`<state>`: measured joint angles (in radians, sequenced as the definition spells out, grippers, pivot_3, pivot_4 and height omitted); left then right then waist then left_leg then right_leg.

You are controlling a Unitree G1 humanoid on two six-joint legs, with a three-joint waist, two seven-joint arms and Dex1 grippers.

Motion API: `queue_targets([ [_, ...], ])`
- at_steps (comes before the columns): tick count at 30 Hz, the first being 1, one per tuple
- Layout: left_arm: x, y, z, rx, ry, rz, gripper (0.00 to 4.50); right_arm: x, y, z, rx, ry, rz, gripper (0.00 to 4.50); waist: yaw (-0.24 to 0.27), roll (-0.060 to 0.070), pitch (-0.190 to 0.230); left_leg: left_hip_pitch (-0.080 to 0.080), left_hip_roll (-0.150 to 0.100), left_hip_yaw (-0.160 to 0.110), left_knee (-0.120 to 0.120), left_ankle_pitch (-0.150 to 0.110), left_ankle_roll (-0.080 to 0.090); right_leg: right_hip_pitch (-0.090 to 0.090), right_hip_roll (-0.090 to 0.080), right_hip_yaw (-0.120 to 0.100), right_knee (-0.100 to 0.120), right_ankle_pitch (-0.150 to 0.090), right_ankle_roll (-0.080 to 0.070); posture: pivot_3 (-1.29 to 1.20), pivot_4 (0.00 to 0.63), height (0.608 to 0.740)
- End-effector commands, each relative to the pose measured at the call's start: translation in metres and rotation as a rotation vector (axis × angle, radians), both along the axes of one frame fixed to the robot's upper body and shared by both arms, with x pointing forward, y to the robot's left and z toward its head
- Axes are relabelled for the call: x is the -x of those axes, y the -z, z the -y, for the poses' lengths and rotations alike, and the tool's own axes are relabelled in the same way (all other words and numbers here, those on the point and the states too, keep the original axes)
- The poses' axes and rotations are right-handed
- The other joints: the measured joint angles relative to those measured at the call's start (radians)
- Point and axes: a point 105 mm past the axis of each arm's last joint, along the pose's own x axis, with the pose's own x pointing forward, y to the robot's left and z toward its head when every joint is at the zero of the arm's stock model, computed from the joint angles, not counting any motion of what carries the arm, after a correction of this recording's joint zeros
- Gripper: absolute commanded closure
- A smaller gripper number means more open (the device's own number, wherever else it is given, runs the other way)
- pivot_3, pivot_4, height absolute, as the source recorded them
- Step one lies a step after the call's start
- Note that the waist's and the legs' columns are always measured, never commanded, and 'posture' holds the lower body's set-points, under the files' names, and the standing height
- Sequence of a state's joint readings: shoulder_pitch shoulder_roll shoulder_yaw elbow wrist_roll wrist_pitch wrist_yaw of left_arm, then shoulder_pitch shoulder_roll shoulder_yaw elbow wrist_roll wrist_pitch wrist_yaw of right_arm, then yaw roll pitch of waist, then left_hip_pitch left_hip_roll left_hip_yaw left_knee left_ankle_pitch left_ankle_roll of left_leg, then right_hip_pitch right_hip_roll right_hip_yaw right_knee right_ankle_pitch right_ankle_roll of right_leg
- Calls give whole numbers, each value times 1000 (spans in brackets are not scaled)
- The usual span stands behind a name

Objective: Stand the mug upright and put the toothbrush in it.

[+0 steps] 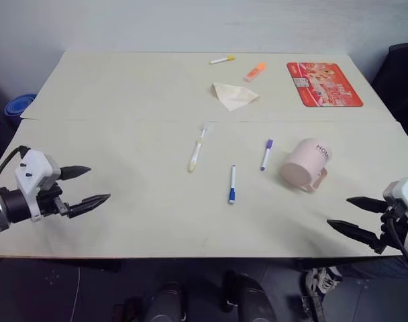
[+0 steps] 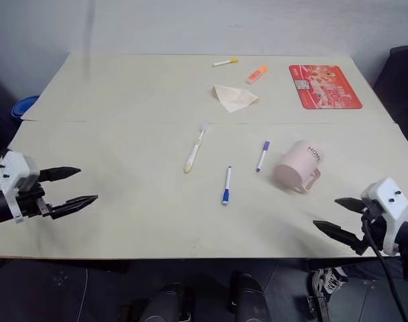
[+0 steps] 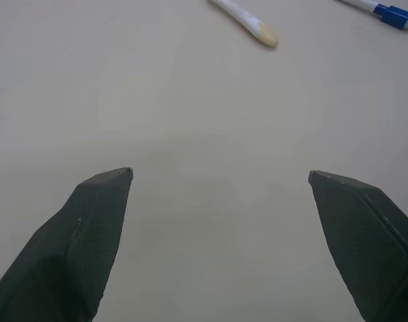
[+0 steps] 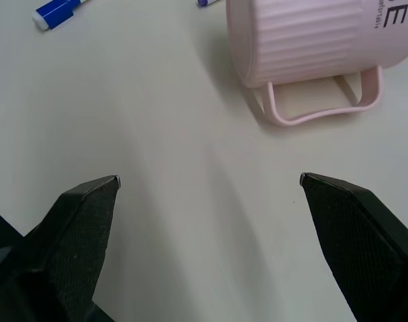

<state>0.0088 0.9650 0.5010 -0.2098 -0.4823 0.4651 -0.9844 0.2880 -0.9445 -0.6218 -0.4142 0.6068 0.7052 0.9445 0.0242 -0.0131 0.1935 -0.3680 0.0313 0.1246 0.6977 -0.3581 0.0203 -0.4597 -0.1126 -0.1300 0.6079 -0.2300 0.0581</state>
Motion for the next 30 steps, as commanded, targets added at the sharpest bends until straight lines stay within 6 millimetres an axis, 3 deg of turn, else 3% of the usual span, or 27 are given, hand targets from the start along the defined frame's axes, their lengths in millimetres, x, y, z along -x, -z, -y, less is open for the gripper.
queue_targets([
  [1,2,-6,2,-16,32,12,34,4,-6,-7,1,-14,31,0,0,0,0,0,0,0,0,0,0,0,0,0,0,0,0,0,150,740],
  [10,-5,-5,6,49,4,-11,34,-13,-8,1,-9,132,109,0,-1,0,0,0,0,1,1,0,0,0,0,0,1,0,0,0,150,740],
  [19,-11,-17,21,147,57,-12,34,-12,-6,-6,-26,150,67,0,0,0,0,0,0,1,1,0,0,0,1,0,3,0,0,0,150,740],
  [25,-7,-28,60,237,224,-70,34,-16,-14,-59,-158,92,71,0,-2,0,0,0,0,0,1,1,-1,0,1,2,5,0,0,0,150,740],
  [28,7,-30,89,240,375,-142,34,-42,-18,-93,-301,161,100,0,-18,-6,-3,0,1,0,1,2,-3,0,2,3,6,0,0,0,150,740],
  [30,16,-31,97,228,438,-170,34,-56,-20,-118,-381,177,84,0,-25,-5,-3,0,1,-1,1,2,-4,0,2,4,8,0,-1,0,150,740],
])
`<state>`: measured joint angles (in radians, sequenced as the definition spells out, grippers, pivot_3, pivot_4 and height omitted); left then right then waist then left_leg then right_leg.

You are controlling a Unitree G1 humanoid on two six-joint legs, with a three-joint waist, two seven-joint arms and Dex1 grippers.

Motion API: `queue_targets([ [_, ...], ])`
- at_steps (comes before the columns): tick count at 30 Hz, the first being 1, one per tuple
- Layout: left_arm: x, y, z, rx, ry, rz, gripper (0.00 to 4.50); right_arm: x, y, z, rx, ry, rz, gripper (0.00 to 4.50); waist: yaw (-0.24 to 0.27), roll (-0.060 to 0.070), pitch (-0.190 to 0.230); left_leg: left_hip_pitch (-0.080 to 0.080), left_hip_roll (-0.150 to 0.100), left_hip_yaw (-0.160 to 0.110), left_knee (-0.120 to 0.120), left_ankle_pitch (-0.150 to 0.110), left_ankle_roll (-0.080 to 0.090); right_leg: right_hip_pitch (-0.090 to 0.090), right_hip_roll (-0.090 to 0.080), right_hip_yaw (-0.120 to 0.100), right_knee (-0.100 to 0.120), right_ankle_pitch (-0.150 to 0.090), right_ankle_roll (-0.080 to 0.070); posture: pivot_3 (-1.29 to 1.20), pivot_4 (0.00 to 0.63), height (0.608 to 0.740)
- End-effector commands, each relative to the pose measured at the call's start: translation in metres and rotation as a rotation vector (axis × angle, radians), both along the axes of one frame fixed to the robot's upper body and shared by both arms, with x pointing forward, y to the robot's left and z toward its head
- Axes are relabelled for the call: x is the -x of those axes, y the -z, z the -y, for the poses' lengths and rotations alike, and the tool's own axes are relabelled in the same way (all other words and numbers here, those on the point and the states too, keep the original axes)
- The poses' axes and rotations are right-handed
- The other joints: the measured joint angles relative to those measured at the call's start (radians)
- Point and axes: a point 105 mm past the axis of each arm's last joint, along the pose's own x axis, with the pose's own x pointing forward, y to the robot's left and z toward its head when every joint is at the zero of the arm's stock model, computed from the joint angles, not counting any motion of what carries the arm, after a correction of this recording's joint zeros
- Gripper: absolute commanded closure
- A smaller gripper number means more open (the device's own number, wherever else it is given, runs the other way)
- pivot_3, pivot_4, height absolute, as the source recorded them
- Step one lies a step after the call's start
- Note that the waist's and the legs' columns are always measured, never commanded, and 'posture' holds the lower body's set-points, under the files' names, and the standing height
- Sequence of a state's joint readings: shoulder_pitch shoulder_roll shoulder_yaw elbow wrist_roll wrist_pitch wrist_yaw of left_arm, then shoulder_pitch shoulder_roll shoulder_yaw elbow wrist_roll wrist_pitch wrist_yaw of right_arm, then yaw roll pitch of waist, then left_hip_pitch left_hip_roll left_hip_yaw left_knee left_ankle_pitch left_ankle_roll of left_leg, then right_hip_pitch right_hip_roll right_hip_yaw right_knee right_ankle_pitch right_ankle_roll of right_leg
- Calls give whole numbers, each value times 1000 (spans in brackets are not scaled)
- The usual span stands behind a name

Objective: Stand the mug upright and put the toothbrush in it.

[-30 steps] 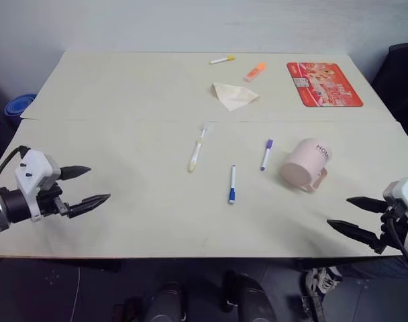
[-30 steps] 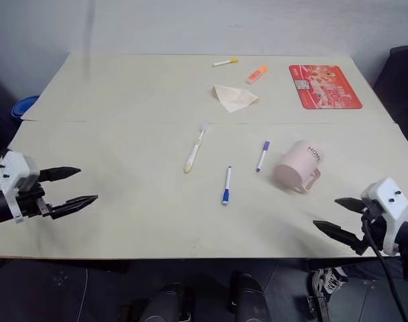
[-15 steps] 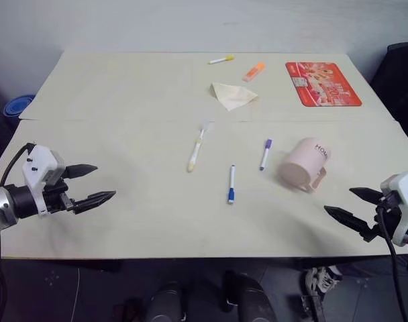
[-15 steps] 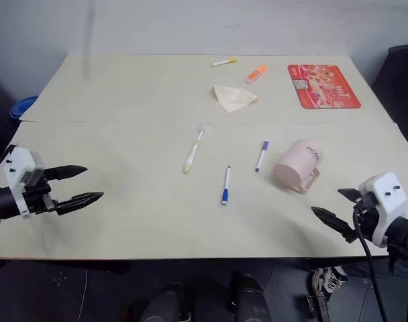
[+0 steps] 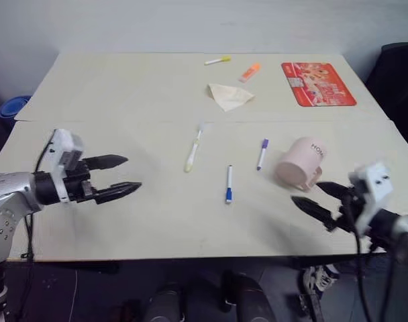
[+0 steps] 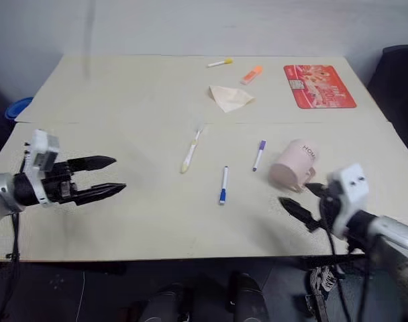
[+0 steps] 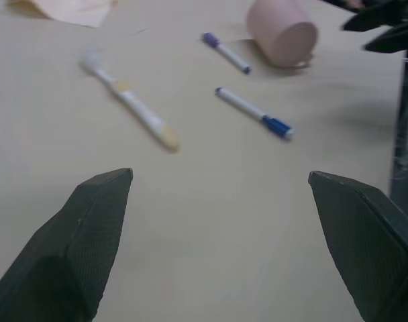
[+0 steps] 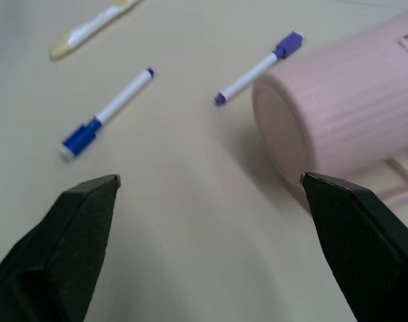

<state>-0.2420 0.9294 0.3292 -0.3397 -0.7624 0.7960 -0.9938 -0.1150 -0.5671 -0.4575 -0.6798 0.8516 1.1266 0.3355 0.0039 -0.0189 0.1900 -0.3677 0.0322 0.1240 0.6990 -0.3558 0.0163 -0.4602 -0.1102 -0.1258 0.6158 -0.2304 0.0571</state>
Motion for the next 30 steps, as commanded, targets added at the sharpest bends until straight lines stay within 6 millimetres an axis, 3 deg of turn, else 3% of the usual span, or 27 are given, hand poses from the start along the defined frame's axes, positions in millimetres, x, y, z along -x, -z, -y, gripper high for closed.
queue_targets([
  [1,17,-9,17,-23,127,1,34,-16,0,-41,-86,13,-50,0,-9,1,0,0,-1,0,-1,1,-1,-1,0,1,1,0,-1,0,150,740],
  [5,19,-9,21,-52,156,1,34,-36,4,-81,-65,-50,-101,0,-10,2,0,0,0,0,-1,2,-3,-3,1,0,3,-2,-3,0,150,740],
  [10,20,-9,24,-77,176,16,0,-67,15,-103,-8,-59,-142,1249,-7,2,0,-1,-1,0,-1,2,-2,-2,1,-1,3,-2,-3,0,150,740],
  [21,24,-2,33,-72,178,53,0,-89,45,-127,63,-113,-251,1249,-19,2,0,-1,0,-1,-1,2,-2,-2,1,-1,3,-2,-3,0,150,740],
  [24,21,-2,35,-71,181,69,0,-93,51,-135,63,-132,-256,1886,-30,1,0,-1,1,-1,-1,2,-2,-2,1,-1,3,-2,-3,0,150,740],
  [30,17,-5,36,-71,183,88,0,-93,61,-137,120,-142,-253,3962,-36,1,0,0,2,-1,-2,2,-3,-2,2,-1,3,-2,-3,0,150,740],
])
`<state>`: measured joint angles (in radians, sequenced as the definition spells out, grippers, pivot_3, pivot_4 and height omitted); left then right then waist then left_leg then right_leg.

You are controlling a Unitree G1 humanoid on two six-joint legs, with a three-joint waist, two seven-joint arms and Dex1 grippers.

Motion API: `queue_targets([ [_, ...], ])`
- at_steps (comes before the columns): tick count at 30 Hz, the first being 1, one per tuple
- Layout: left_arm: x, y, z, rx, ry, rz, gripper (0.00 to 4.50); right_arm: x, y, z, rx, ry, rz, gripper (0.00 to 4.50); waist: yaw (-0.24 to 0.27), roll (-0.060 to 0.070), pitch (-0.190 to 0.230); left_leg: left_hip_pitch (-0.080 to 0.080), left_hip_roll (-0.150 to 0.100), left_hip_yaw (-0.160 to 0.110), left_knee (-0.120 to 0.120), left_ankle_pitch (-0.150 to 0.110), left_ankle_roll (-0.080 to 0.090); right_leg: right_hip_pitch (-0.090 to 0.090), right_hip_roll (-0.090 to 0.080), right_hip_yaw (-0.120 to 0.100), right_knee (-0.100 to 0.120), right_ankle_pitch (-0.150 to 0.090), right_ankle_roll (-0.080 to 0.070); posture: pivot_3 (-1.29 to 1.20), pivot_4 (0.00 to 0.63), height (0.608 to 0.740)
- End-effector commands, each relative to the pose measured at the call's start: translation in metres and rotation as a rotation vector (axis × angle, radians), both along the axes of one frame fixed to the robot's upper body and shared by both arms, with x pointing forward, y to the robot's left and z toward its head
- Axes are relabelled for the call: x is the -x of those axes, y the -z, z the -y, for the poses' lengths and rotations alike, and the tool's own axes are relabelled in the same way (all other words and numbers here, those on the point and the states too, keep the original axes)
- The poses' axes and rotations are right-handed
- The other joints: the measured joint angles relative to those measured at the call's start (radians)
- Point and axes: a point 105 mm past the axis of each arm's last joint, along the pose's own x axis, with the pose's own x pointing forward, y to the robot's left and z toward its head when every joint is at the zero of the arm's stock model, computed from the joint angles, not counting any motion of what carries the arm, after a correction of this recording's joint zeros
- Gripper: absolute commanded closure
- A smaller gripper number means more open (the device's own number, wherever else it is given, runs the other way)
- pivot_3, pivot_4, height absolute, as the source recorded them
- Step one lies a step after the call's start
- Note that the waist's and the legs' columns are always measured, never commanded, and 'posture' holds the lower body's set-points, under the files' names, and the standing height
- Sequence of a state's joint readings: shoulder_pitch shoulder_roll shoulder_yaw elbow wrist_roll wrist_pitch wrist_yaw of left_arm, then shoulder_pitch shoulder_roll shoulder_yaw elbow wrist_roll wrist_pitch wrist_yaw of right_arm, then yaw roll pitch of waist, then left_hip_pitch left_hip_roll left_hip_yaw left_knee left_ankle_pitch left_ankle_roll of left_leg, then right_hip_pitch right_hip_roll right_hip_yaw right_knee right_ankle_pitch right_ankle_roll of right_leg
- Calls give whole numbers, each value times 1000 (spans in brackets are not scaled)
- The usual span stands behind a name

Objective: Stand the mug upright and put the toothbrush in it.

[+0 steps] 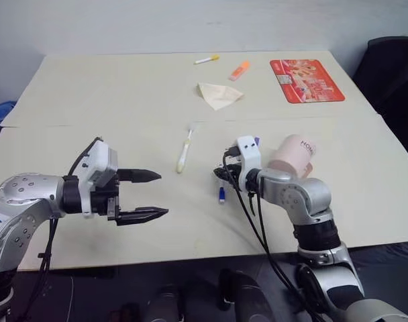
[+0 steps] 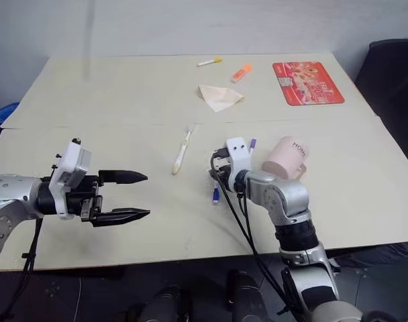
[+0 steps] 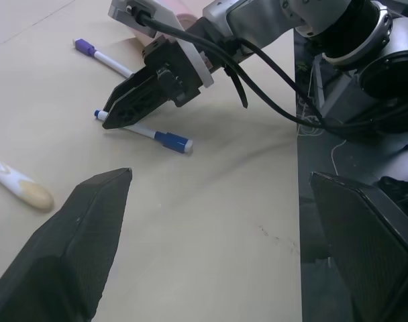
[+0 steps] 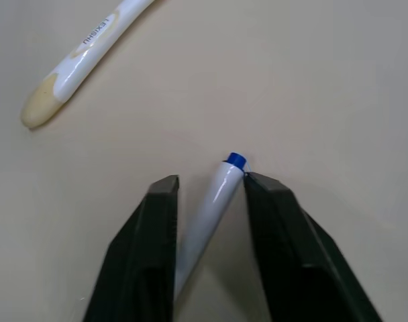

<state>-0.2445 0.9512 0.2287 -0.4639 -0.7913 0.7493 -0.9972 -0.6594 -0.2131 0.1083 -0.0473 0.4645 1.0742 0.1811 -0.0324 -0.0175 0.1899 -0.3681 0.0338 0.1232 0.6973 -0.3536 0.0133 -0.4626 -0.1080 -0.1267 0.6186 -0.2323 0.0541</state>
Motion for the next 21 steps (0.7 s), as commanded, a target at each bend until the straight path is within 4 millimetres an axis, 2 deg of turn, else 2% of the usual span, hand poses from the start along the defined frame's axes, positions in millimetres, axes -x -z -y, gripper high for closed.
queue_targets([
  [1,-1,-9,2,-1,13,55,0,7,17,-6,44,-39,-47,4258,1,0,0,0,0,0,0,0,0,0,0,0,0,0,0,0,150,740],
  [2,-1,-9,2,-1,14,56,0,8,19,-6,46,-43,-51,4423,1,0,0,0,0,0,0,0,0,0,0,0,0,0,0,0,150,740],
  [6,-3,-9,2,-5,17,62,0,9,19,-4,45,-41,-54,4419,2,0,0,0,0,0,0,0,0,0,0,0,0,0,0,0,150,740],
  [8,-5,-9,4,-6,27,66,0,7,13,3,35,-16,-39,4419,3,0,0,0,0,0,0,0,0,0,0,0,0,0,0,0,150,740],
  [10,-5,-9,6,-3,40,69,0,7,2,11,22,2,-17,4419,4,0,0,0,0,0,0,0,0,0,0,0,0,0,0,0,150,740],
  [12,-7,-13,11,21,60,70,0,7,-39,30,-46,49,48,4419,7,0,0,-1,0,-1,0,0,0,0,-1,-1,0,0,0,0,150,740],
  [14,-9,-15,18,41,87,74,0,10,-100,58,-154,117,163,4419,13,2,1,-4,-1,-2,1,1,1,-1,-2,-2,0,0,0,0,150,740],
  [15,-11,-15,20,43,96,78,0,12,-124,71,-220,152,209,4419,13,3,2,-5,-2,-2,1,1,2,-1,-3,-2,0,1,1,0,150,740],
  [16,-12,-15,23,46,107,84,0,14,-142,93,-269,221,229,4419,14,3,2,-5,-3,-2,1,1,2,-2,-4,-2,0,1,1,0,150,740],
  [18,-14,-17,30,58,130,95,0,19,-164,146,-276,398,274,4419,29,4,2,-4,-3,-2,1,1,2,-2,-3,-2,0,1,1,0,150,740],
  [20,-17,-19,36,71,150,109,0,31,-174,197,-270,565,295,4419,37,1,0,-4,-2,-4,-1,1,1,0,-2,-4,-3,0,1,0,150,740],
  [21,-18,-20,37,75,156,113,0,37,-175,214,-274,616,294,4419,41,0,0,-4,-2,-3,-1,0,1,3,-1,-5,-7,0,1,0,150,740],
])
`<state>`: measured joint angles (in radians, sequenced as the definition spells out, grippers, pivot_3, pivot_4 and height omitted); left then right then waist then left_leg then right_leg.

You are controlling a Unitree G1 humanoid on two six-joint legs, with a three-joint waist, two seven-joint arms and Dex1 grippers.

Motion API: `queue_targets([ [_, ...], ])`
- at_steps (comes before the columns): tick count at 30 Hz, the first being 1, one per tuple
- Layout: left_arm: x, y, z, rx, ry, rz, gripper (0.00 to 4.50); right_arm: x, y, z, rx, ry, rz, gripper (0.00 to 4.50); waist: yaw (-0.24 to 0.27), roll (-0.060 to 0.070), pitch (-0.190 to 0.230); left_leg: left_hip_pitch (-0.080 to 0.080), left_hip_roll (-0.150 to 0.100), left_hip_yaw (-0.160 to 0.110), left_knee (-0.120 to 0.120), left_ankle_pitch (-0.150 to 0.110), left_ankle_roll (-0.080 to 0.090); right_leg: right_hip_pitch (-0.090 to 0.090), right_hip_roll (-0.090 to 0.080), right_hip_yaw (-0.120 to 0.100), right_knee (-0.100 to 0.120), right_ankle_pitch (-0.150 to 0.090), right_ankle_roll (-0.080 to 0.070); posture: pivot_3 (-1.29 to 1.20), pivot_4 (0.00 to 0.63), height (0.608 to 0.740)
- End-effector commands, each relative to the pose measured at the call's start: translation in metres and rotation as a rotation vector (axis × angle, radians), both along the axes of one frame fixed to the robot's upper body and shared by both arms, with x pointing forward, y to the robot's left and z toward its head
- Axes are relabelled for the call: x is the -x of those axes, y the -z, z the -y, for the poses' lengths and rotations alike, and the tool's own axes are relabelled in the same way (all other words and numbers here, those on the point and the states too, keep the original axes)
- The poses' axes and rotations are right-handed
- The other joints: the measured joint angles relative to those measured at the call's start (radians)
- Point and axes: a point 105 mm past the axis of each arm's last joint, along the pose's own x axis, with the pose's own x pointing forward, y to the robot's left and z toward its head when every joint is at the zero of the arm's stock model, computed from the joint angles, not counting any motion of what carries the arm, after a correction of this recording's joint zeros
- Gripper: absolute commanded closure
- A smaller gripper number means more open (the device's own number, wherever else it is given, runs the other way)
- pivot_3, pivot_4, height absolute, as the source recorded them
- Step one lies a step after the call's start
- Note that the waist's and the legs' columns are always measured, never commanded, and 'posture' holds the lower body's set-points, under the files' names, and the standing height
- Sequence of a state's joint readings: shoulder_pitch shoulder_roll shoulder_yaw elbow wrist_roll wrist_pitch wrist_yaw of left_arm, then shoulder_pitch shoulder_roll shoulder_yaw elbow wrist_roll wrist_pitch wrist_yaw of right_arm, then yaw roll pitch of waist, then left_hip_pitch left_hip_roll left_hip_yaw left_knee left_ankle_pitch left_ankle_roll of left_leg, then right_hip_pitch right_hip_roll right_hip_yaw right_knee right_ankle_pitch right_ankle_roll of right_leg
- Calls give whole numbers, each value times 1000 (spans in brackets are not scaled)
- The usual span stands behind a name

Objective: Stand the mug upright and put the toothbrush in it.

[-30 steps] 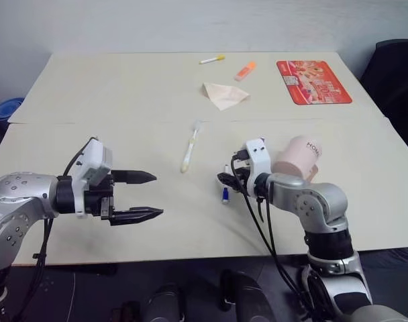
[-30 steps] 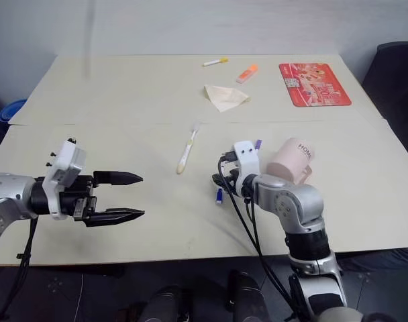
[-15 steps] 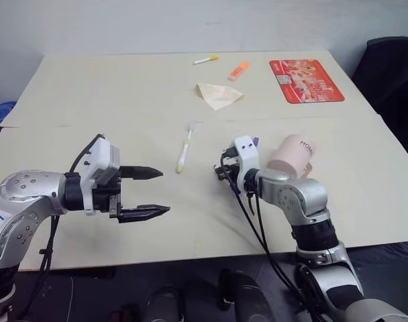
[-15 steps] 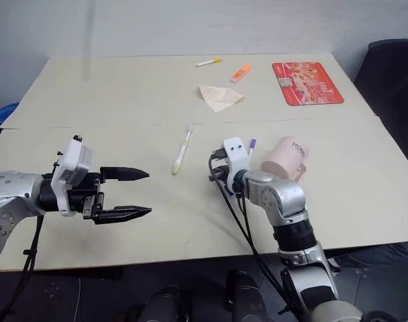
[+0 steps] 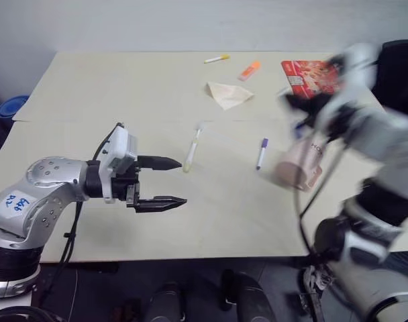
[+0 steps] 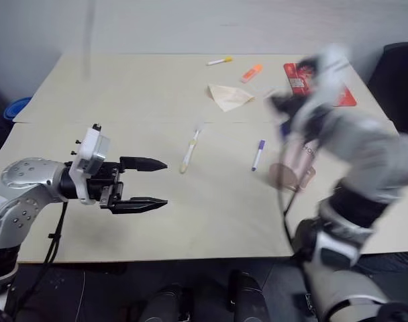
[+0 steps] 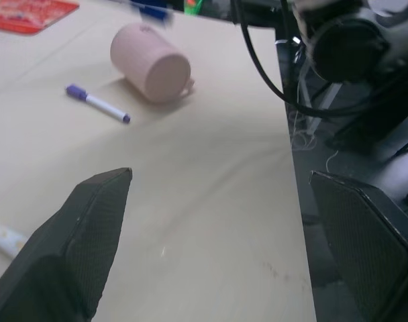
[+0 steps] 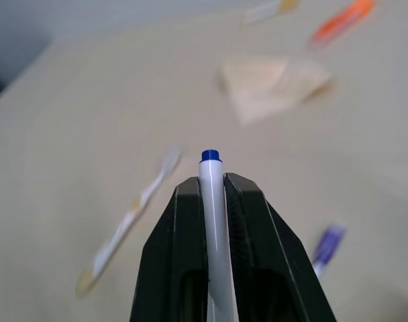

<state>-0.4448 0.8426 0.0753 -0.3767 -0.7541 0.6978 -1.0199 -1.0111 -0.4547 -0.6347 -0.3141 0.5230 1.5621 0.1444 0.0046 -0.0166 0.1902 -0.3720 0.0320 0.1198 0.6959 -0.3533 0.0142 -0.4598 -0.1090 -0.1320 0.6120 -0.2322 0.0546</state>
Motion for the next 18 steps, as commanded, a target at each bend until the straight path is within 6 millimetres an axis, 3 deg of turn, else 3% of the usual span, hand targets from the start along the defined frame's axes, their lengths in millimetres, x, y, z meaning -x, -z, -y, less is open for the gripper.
queue_targets([
  [1,-2,-8,7,9,32,54,0,19,14,70,-56,226,-78,4419,3,-1,-1,-1,0,1,0,0,0,0,0,0,-1,0,0,0,150,740],
  [6,-7,-9,13,3,64,71,0,31,71,130,-68,444,-199,4419,-14,-1,-1,2,-2,5,-1,0,2,-1,1,3,-1,2,3,0,150,740],
  [10,-11,-13,17,3,77,91,0,24,118,131,-144,446,-269,4419,-27,0,-1,5,-1,8,-3,1,0,0,4,5,1,2,3,0,150,740],
  [14,-10,-15,18,-8,91,97,0,20,146,132,-63,447,-302,3060,-31,1,0,5,0,7,-3,2,-1,-2,5,13,1,2,3,0,150,740],
  [18,-9,-15,18,-13,90,97,0,26,142,137,126,442,-298,1679,-30,3,1,5,0,7,-4,2,-1,-3,5,14,0,2,3,0,150,740],
])
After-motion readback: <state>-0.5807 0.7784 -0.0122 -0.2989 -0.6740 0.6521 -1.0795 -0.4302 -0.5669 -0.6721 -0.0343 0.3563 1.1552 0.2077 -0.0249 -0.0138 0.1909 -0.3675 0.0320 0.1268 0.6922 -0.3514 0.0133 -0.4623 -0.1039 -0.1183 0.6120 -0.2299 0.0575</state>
